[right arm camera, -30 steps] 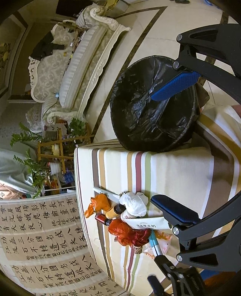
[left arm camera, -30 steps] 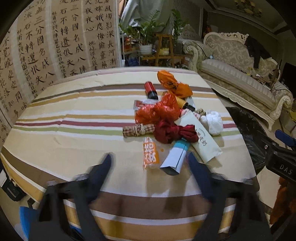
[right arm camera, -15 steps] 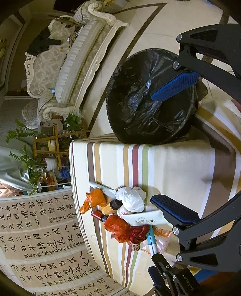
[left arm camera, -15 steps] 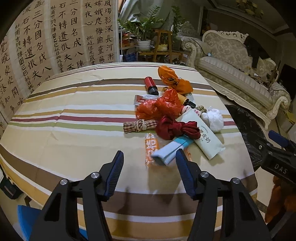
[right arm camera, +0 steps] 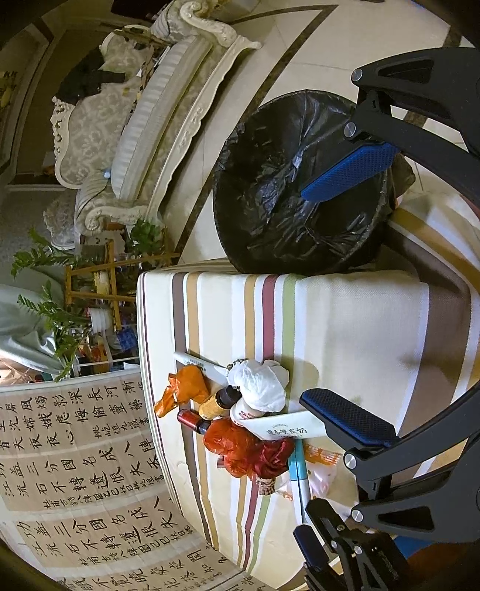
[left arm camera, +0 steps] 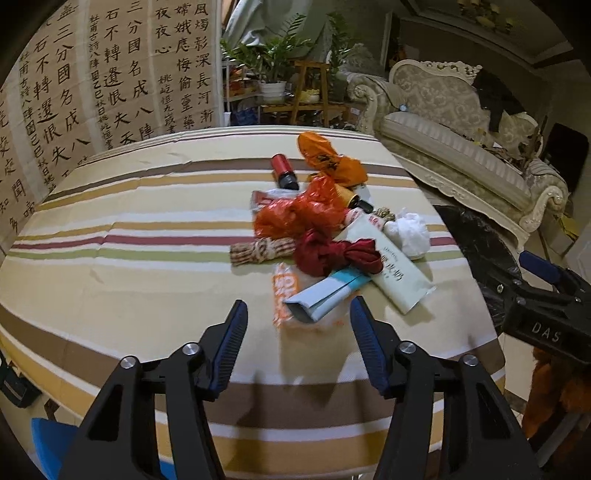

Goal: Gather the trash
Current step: 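Move the left tool toward the white-and-blue tube and snack wrapper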

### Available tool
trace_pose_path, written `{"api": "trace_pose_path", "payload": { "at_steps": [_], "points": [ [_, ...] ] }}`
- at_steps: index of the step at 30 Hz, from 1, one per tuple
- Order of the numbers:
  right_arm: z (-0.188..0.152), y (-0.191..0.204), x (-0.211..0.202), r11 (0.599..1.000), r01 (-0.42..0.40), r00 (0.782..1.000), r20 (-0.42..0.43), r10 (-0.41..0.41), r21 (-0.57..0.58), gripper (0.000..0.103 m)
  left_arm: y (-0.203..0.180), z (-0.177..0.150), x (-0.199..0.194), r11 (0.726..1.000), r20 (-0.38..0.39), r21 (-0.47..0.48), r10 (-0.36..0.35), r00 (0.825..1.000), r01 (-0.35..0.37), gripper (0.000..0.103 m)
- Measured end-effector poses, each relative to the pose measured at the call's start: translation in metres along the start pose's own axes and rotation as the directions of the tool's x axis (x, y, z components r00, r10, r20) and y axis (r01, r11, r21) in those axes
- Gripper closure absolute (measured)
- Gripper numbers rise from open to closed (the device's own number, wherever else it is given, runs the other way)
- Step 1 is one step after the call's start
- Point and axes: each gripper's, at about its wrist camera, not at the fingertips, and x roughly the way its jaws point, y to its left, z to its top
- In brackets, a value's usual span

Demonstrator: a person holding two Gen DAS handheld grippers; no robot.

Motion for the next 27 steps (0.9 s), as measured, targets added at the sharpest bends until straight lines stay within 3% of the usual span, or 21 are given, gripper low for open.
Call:
{"api": "trace_pose_path", "payload": {
  "at_steps": [7, 11, 19, 27],
  "points": [
    [-0.002, -0.002, 0.0, 1.0, -0.007, 1.0, -0.006, 0.007, 0.005, 0.004, -0.008, -0.001, 0.005, 1.0, -0.003, 0.022, -0.017, 1.0, 0.017, 0.076],
    [-0.003, -0.002, 0.001, 1.0, -0.013, 1.0, -0.006, 0.013, 0.009, 0.004, -0.011, 0.0, 0.0, 0.999, 0.01, 0.028, -0.032, 0.999, 0.032, 0.08],
    [-0.004, -0.004, 0.0, 1.0, -0.016, 1.0, -0.002, 0.016, 0.022, 0.004, -0.016, 0.007, 0.005, 0.999, 0.006, 0.001, -0.052, 0.999, 0.052, 0.08],
    [-0.007, -0.01, 0.001, 0.999, -0.017, 1.0, -0.005, 0.018, 0.042, 0.004, -0.019, 0.014, 0.006, 0.998, 0.019, -0.038, -0.04, 0.999, 0.041, 0.06]
  ]
}}
